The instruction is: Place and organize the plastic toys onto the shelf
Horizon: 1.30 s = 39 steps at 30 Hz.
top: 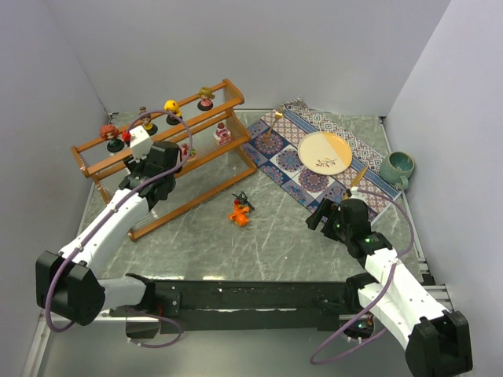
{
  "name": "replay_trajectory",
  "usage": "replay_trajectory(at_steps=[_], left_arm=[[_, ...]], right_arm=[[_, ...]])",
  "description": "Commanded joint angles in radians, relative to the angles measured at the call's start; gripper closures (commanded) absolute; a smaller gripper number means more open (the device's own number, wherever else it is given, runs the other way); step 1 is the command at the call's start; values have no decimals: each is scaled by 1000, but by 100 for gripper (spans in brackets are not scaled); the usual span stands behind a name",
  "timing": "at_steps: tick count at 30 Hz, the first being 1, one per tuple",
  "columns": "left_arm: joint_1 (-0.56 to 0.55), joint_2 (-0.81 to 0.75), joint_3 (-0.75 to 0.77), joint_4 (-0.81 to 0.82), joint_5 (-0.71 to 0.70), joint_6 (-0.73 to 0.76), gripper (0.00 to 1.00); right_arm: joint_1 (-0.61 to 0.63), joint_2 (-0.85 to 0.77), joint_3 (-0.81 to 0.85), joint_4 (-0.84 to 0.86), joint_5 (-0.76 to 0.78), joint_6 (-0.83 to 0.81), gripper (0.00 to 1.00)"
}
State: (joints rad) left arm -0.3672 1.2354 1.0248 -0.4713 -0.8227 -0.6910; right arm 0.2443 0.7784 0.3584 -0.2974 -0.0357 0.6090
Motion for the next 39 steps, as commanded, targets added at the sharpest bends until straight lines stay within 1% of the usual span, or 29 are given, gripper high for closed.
replay_trajectory(at_steps=[1, 9, 12, 20, 24, 32, 39], left_arm=[[10, -2, -9, 48, 13, 19, 49], [24, 12, -12, 53, 39, 24, 45], [25, 10, -20, 60, 40, 27, 42], [31, 16, -23, 63, 51, 27, 38], [31, 12, -25, 65, 50, 28, 34], [31, 16, -17, 59, 43, 25, 32], [31, -13, -22, 56, 50, 24, 24]], right_arm=[[6, -5, -3, 43, 0, -14, 0], [4, -4, -1, 44, -3, -15, 0], [4, -2, -3, 44, -3, -14, 1], [6, 1, -1, 44, -4, -15, 0], [4, 2, -1, 46, -6, -17, 1], [4, 10, 1, 49, -7, -17, 1], [4, 10, 1, 52, -10, -15, 1]])
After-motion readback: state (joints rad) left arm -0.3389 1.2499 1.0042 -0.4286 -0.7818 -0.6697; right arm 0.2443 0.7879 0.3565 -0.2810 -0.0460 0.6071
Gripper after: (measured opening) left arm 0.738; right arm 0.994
